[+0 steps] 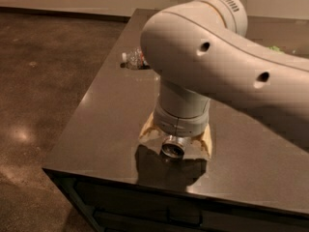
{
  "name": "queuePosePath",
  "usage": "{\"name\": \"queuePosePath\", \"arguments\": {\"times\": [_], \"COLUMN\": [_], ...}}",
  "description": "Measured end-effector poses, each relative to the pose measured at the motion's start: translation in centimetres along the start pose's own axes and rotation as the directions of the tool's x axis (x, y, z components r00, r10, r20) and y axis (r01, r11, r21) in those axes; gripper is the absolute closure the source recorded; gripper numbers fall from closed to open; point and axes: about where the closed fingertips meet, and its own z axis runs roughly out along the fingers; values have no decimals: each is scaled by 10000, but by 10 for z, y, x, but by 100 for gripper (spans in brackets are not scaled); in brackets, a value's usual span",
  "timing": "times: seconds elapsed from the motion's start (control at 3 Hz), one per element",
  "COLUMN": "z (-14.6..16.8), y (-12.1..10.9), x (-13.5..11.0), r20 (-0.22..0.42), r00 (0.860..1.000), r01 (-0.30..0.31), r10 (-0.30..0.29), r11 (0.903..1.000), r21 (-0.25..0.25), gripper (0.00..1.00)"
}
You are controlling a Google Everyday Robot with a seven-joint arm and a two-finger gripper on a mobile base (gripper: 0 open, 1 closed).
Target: Place redbull can upright
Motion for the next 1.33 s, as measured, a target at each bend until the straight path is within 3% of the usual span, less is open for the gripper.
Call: {"name": "queuePosePath", "arguments": {"times": [0.67,1.0,1.33], "z": [3,-1,-15], "y": [-11,-16,-18], "x": [10,21,32], "r20": [-53,-183,756], "r00": [9999,9979,9788], "r01": [-145,-628,-1926], "r10": [144,628,1901], "r11": [9999,9980,9809], "r21": [-71,29,268], "gripper": [65,87,100]}}
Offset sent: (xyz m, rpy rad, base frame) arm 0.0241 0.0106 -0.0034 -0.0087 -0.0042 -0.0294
